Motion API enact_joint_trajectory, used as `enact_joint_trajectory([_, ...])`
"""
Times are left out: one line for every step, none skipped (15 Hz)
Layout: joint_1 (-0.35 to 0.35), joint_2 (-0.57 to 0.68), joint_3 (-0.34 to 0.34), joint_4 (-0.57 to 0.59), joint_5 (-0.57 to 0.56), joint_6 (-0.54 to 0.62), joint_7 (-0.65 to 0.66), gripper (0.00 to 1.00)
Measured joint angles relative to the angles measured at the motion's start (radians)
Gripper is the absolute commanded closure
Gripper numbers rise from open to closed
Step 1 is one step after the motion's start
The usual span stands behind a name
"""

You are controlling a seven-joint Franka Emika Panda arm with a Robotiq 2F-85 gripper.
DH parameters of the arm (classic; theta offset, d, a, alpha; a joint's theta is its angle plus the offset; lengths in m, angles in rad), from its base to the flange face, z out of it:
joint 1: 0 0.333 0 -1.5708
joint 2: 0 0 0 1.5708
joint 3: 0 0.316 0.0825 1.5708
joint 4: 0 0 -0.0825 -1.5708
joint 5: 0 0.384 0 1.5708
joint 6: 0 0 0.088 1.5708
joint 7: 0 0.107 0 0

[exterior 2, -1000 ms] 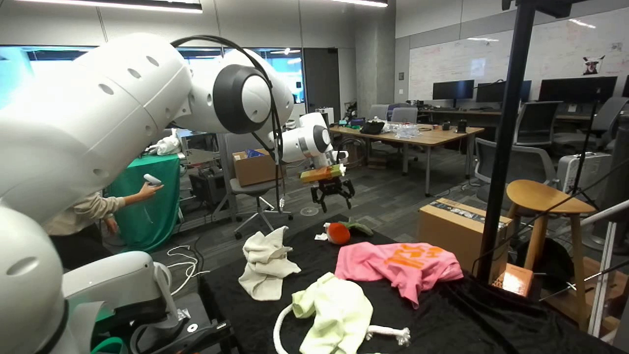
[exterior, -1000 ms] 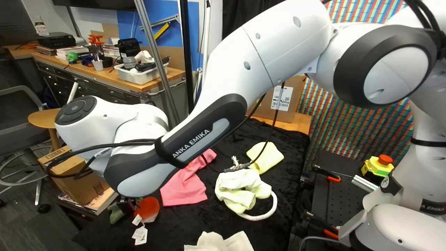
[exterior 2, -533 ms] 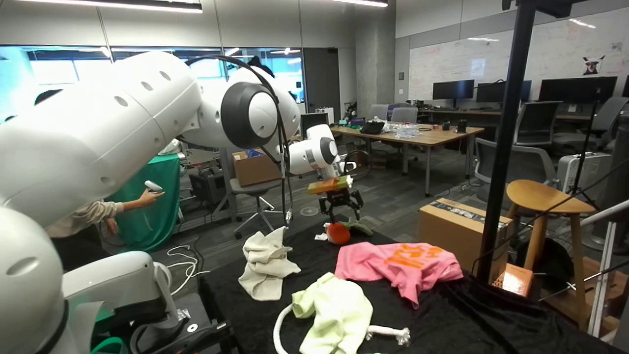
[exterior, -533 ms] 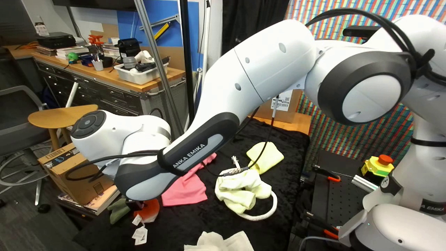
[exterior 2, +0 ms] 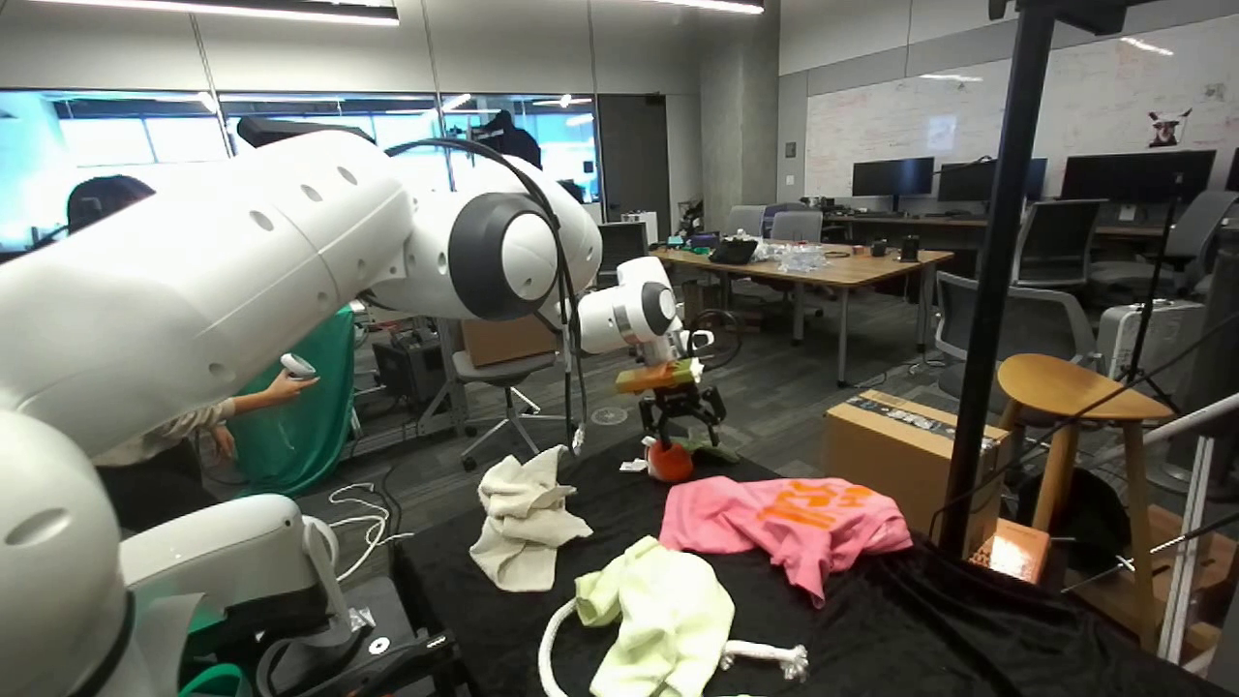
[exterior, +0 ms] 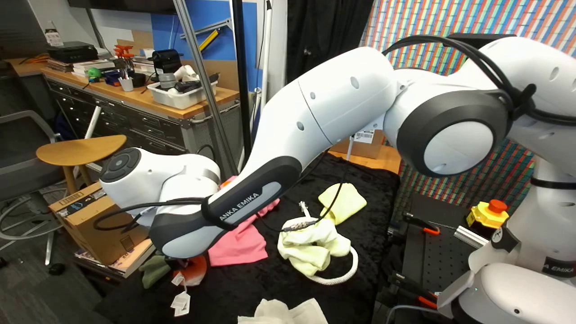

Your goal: Group up the objects on the table

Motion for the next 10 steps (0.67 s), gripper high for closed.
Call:
enact_joint_trajectory([0.000, 0.002, 0.001, 0.004, 0.004, -0.005, 0.006, 0.00])
enact_joint_trajectory([0.000, 0.002, 0.003, 0.005, 0.010, -0.007, 0.013, 0.00])
enact_joint_trajectory([0.000, 0.002, 0.006, 0.006, 0.018, -0.009, 0.018, 0.00])
enact_joint_trajectory([0.000, 0.002, 0.010, 0.006, 0.026, -0.009, 0.022, 0.00])
enact_joint_trajectory([0.001, 0.002, 0.015, 0.006, 0.033, -0.010, 0.027, 0.00])
enact_joint_trajectory([0.002, 0.002, 0.021, 0.005, 0.036, -0.010, 0.032, 0.00])
enact_joint_trajectory([0.004, 0.002, 0.027, 0.005, 0.038, -0.010, 0.037, 0.00])
enact_joint_trajectory([0.006, 0.002, 0.033, 0.005, 0.039, -0.010, 0.040, 0.00])
enact_joint_trajectory([0.006, 0.002, 0.040, 0.004, 0.041, -0.010, 0.042, 0.00])
enact_joint_trajectory([0.006, 0.002, 0.045, 0.003, 0.045, -0.010, 0.044, 0.00])
